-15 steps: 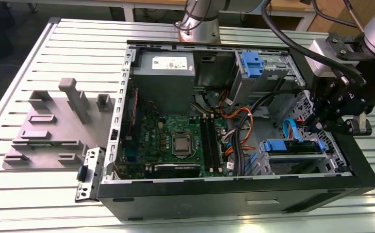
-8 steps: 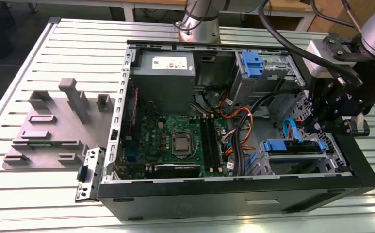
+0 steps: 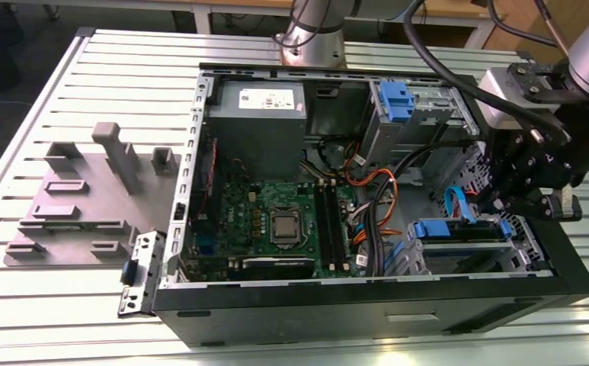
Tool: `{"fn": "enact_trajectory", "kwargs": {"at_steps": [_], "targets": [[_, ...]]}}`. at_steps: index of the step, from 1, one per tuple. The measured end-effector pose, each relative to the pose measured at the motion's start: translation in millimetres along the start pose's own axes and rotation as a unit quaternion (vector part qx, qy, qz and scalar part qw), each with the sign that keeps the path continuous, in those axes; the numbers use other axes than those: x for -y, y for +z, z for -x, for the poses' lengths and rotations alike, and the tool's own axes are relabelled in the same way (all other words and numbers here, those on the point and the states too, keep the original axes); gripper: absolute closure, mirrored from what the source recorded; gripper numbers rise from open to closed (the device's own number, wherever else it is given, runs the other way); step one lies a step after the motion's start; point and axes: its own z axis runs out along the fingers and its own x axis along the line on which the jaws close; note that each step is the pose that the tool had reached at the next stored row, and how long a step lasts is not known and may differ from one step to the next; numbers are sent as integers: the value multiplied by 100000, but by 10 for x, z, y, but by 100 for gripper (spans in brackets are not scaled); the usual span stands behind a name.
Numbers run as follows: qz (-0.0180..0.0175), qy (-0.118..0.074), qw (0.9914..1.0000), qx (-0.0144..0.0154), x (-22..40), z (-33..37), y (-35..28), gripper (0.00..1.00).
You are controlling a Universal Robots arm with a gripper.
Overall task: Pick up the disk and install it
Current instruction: 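Insert the second disk wire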
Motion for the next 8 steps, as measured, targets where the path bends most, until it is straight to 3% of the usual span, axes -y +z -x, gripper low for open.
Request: {"fn": "enact_trajectory", "kwargs": {"at_steps": [8], "targets": [[-82, -3, 100000, 26, -27, -87, -2, 84]]}}
